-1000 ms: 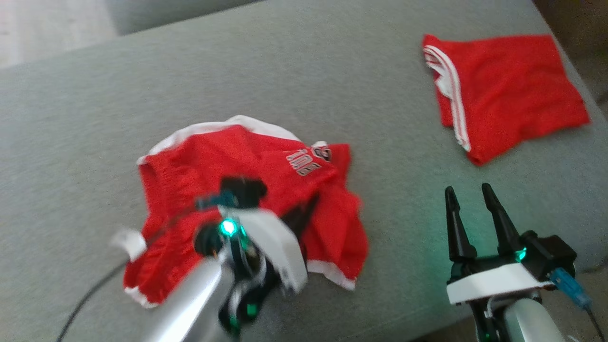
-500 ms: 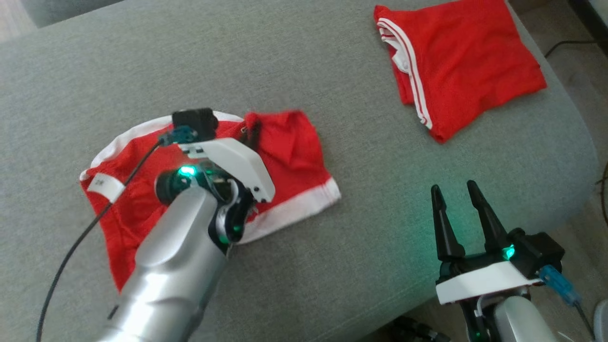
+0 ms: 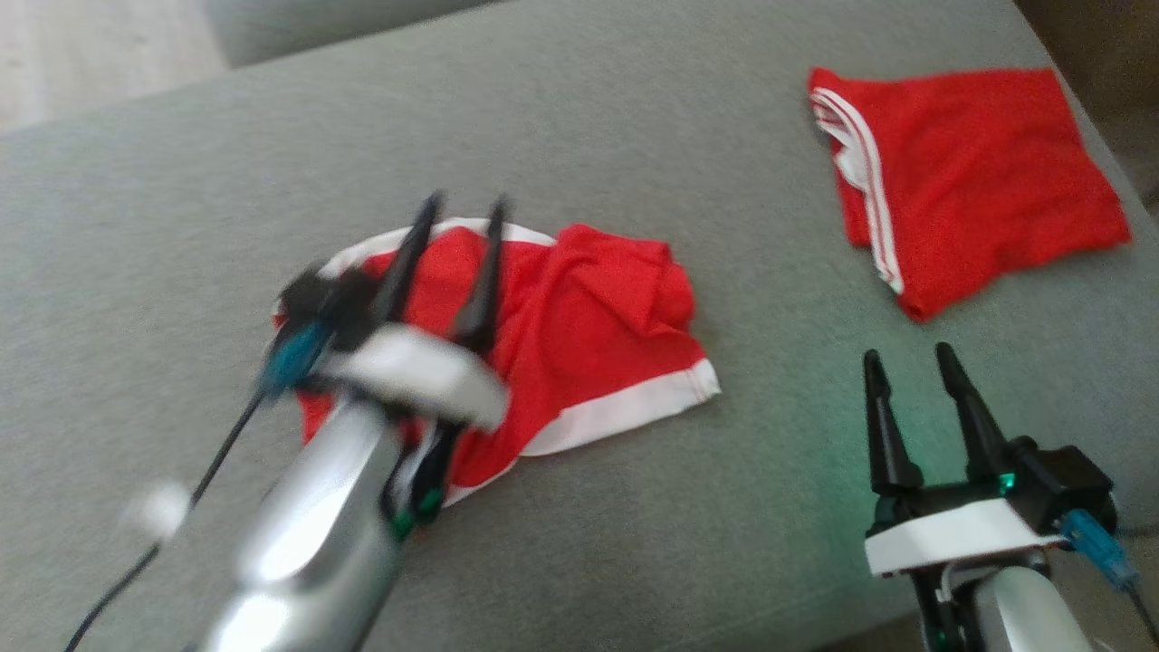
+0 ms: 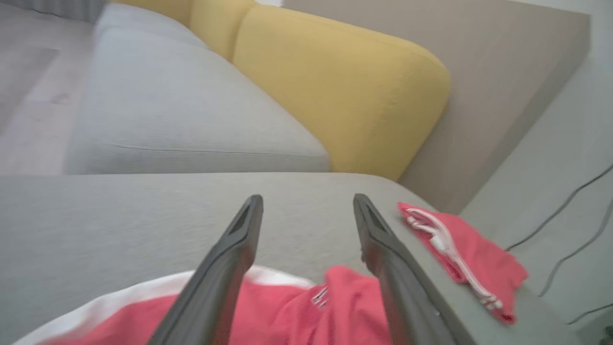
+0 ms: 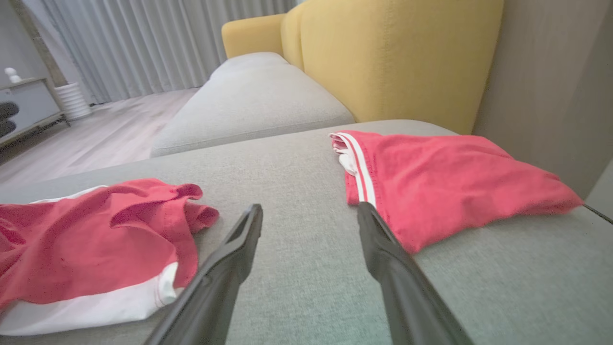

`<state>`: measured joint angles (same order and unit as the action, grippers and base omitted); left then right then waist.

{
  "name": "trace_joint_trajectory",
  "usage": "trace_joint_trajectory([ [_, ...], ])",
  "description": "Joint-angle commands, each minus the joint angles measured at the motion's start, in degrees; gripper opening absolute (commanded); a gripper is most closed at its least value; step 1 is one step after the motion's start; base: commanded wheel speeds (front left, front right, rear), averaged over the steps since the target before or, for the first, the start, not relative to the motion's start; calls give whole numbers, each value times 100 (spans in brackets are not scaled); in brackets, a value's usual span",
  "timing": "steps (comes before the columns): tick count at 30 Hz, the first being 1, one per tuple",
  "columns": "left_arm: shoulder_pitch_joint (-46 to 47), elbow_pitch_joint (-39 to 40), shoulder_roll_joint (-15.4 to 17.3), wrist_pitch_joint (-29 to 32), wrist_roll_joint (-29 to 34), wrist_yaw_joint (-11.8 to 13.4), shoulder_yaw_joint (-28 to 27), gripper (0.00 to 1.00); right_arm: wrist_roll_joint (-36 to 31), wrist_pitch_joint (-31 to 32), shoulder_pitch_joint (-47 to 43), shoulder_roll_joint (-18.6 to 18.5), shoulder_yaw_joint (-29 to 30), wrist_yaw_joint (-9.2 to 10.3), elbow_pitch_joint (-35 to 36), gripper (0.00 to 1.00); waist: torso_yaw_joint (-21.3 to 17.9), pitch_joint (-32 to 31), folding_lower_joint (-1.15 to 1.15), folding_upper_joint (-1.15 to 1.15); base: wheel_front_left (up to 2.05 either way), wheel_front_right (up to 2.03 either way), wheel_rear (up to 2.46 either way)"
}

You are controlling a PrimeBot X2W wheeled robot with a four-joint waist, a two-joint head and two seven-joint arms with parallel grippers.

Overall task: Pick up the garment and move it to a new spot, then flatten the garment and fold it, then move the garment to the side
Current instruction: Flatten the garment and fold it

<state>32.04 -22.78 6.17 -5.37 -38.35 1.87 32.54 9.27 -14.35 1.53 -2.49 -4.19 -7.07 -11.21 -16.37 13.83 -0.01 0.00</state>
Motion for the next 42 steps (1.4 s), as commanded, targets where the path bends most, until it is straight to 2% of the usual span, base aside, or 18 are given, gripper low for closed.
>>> trace_joint_trajectory([
  [1,-252,343,328,-172,93,68,-228,100,-70,-65,-14,-39,-58,-42,214,100,314,-293,1,0,0,0,0],
  [4,-925,840,736,-455,172,249,-374,100,-147,-65,-106,-39,49,-42,256,100,543,-458,1,0,0,0,0],
  [7,-1549,1243,1001,-699,144,322,-554,100,-222,-65,-192,-39,151,-42,276,100,769,-567,1,0,0,0,0],
  [11,-2288,1580,1114,-919,182,390,-858,100,-298,-65,-277,-39,252,-42,267,100,1028,-688,1,0,0,0,0],
  [14,-2750,1749,1071,-956,361,336,-1155,100,-363,-65,-333,-39,329,-42,267,100,1217,-776,1,0,0,0,0],
  [17,-3193,1902,911,-960,738,162,-1568,100,-451,-65,-398,-39,382,-42,258,100,1388,-880,1,0,0,0,0],
  [23,-3932,1738,550,-962,1543,-466,-2445,100,-495,-65,-537,-39,449,-42,170,100,1590,-1157,1,0,0,0,0],
  [27,-4271,1543,302,-962,1943,-747,-2849,100,-433,-65,-680,-39,434,-42,107,100,1594,-1289,1,0,0,0,0],
  [30,-4466,1473,109,-962,2157,-865,-3148,100,-361,-65,-745,-39,404,-42,110,100,1535,-1348,1,0,0,0,0],
  [34,-4546,1479,11,-963,2265,-918,-3319,100,-324,-65,-780,-39,381,-42,116,100,1514,-1391,1,0,0,0,0],
  [42,-4562,1492,-26,-963,2250,-934,-3306,100,-311,-65,-776,-39,319,-42,106,100,1494,-1422,1,0,0,0,0],
])
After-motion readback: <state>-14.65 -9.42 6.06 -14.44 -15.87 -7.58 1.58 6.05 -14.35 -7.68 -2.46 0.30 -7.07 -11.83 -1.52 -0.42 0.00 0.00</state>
